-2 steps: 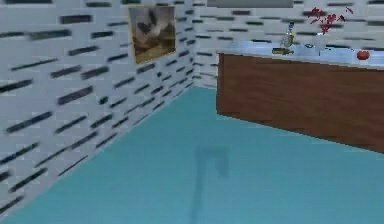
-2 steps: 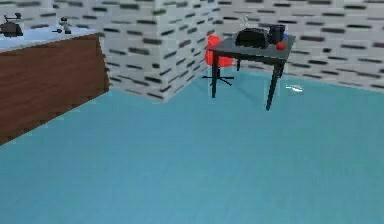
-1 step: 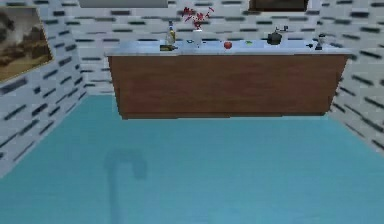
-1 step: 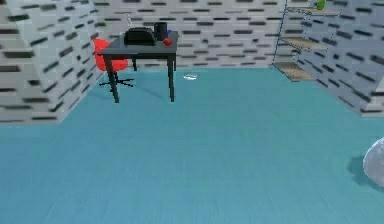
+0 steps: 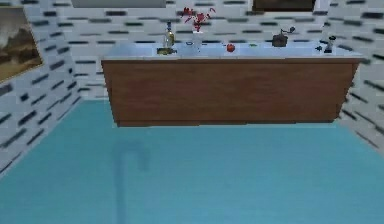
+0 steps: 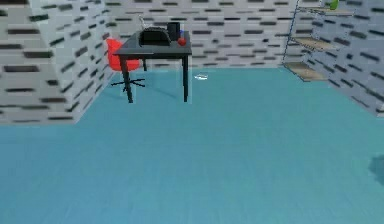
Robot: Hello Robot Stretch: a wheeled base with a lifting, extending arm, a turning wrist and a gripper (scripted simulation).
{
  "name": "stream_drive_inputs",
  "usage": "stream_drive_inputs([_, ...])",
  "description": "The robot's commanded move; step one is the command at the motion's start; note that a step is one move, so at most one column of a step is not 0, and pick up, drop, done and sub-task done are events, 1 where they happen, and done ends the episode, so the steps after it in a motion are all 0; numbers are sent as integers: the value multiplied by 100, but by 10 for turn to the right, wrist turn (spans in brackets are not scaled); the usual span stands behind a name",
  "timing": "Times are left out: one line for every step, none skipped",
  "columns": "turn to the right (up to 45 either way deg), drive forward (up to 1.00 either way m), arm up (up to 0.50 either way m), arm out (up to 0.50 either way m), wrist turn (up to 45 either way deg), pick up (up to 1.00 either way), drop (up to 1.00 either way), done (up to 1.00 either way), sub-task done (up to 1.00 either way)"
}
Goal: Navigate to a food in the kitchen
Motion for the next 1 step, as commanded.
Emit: stream_drive_inputs([60,0,0,0,0,0,0,0,0])
